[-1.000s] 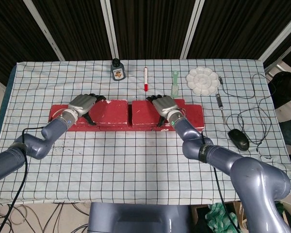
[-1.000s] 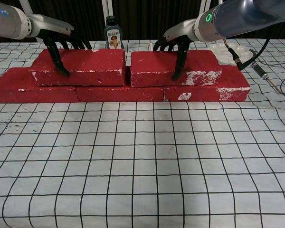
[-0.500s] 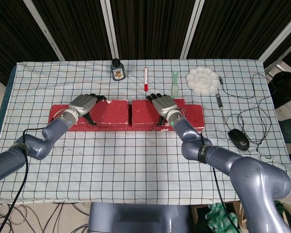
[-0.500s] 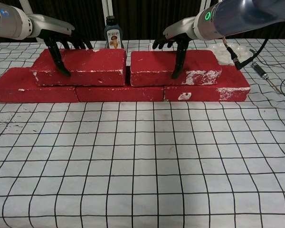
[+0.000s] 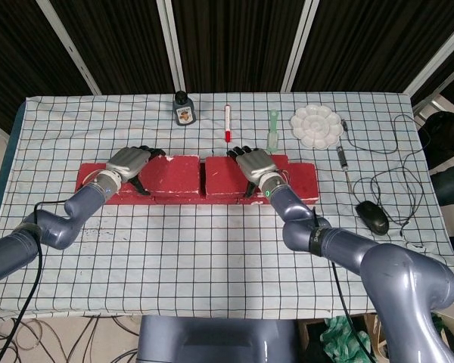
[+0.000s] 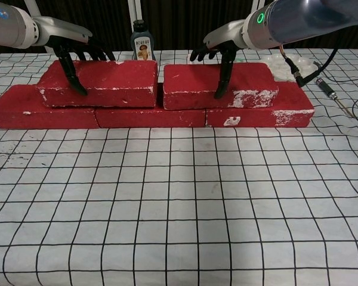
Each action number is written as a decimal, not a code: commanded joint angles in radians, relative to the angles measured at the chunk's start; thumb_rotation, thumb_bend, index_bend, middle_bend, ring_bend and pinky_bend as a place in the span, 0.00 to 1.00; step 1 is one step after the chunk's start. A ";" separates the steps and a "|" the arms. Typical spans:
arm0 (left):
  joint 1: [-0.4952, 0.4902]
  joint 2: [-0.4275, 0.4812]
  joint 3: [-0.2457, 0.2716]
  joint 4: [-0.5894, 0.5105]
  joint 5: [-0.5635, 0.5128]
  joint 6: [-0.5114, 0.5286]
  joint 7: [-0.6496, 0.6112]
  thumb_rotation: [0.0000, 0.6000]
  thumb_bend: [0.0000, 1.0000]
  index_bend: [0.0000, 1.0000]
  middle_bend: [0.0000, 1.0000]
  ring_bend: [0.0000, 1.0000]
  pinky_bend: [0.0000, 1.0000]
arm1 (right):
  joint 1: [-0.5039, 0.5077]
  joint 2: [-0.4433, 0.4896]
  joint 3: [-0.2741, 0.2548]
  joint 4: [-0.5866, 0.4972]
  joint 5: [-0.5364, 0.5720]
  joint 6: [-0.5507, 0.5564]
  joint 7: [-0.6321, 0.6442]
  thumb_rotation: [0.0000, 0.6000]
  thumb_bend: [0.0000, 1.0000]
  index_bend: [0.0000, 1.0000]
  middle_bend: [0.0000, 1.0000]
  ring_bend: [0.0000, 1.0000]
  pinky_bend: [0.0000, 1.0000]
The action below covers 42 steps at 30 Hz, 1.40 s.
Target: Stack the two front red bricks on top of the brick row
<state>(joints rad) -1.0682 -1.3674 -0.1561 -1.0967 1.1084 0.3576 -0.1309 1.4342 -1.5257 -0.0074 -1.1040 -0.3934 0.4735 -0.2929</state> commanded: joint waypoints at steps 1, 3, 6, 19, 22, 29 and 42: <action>0.000 0.002 0.003 -0.004 -0.004 0.002 0.005 1.00 0.03 0.13 0.16 0.08 0.17 | 0.000 0.007 0.005 -0.017 -0.001 0.013 -0.003 1.00 0.00 0.00 0.00 0.00 0.14; 0.000 0.003 0.003 -0.007 -0.009 0.004 0.008 1.00 0.03 0.13 0.16 0.08 0.17 | -0.002 0.010 0.011 -0.025 -0.003 0.024 -0.002 1.00 0.00 0.00 0.00 0.00 0.14; 0.000 0.006 0.005 -0.012 -0.015 0.009 0.014 1.00 0.03 0.13 0.16 0.08 0.17 | -0.006 0.013 0.023 -0.036 -0.010 0.043 0.000 1.00 0.00 0.00 0.00 0.00 0.14; -0.005 0.006 0.013 -0.028 -0.042 0.019 0.040 1.00 0.03 0.13 0.16 0.08 0.17 | -0.031 0.090 0.064 -0.132 -0.030 0.092 0.008 1.00 0.00 0.00 0.00 0.00 0.14; -0.007 0.004 0.014 -0.027 -0.050 0.021 0.046 1.00 0.03 0.13 0.16 0.08 0.17 | -0.038 0.106 0.073 -0.152 -0.038 0.108 0.010 1.00 0.00 0.00 0.00 0.00 0.14; -0.017 0.000 0.011 -0.023 -0.084 0.024 0.058 1.00 0.02 0.12 0.15 0.07 0.16 | -0.056 0.134 0.090 -0.187 -0.058 0.126 0.012 1.00 0.00 0.00 0.00 0.00 0.14; -0.038 0.001 0.025 -0.024 -0.129 0.006 0.084 1.00 0.00 0.11 0.14 0.05 0.13 | -0.071 0.131 0.097 -0.175 -0.059 0.116 0.004 1.00 0.00 0.00 0.00 0.00 0.14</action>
<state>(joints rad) -1.1057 -1.3656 -0.1316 -1.1208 0.9819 0.3634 -0.0468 1.3635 -1.3942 0.0895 -1.2798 -0.4530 0.5893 -0.2889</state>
